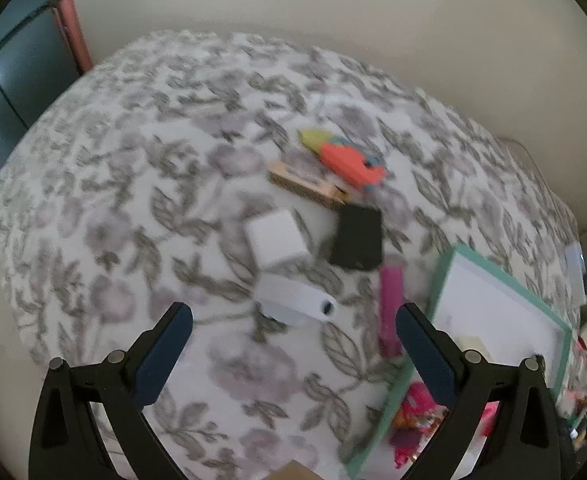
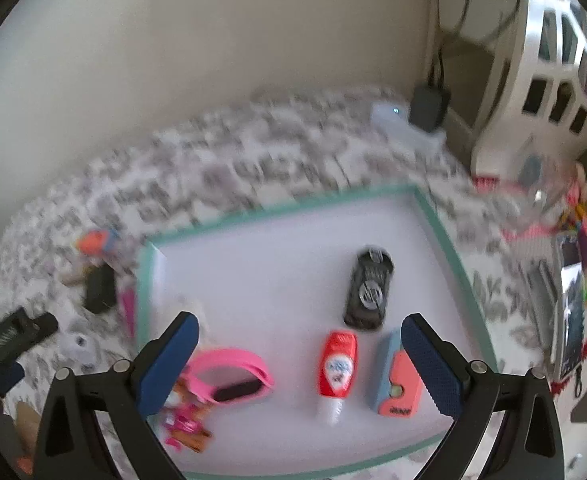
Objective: Organize rigid objects
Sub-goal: 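Move both open tools back toward the remaining toys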
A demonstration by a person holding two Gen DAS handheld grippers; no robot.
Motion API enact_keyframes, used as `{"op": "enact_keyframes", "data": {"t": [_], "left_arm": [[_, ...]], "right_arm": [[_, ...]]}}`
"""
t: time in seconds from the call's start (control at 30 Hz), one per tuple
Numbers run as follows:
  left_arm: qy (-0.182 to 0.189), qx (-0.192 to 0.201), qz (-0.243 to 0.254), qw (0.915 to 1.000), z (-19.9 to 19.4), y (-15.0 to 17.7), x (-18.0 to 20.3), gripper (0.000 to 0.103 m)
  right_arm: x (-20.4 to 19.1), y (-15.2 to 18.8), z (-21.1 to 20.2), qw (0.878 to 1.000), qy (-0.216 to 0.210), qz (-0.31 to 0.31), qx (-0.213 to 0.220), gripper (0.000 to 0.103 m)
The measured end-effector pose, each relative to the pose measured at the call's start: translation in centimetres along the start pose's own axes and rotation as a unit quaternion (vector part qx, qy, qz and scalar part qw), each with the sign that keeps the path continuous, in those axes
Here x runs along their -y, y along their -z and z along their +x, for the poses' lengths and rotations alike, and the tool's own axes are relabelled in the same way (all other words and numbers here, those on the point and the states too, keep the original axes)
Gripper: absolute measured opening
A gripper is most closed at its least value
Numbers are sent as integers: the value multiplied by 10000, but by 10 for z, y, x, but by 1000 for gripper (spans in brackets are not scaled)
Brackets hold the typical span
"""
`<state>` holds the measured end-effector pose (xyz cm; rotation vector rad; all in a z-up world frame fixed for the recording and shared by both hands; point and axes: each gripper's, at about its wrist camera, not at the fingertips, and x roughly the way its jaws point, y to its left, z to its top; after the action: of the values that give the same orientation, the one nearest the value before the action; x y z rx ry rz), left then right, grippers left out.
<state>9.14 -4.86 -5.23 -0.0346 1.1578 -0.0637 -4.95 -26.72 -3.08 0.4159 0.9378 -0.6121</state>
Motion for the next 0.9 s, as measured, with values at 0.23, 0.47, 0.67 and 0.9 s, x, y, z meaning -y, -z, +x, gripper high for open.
{"op": "enact_keyframes", "data": {"t": [0.23, 0.47, 0.67, 0.9], "left_arm": [[-208, 334, 103, 9992, -15, -11, -13, 102], [-314, 372, -203, 9986, -14, -26, -44, 102], [-363, 85, -423, 9984, 8, -30, -73, 102], [-184, -265, -608, 9976, 35, -28, -87, 102]], "right_arm": [[-42, -10, -22, 9979, -369, -408, 356, 103], [-103, -12, -21, 9924, -643, -998, 311, 103], [-142, -10, -11, 9878, -945, -1235, 63, 103], [-167, -1, 20, 9838, -960, -1486, -296, 101]]}}
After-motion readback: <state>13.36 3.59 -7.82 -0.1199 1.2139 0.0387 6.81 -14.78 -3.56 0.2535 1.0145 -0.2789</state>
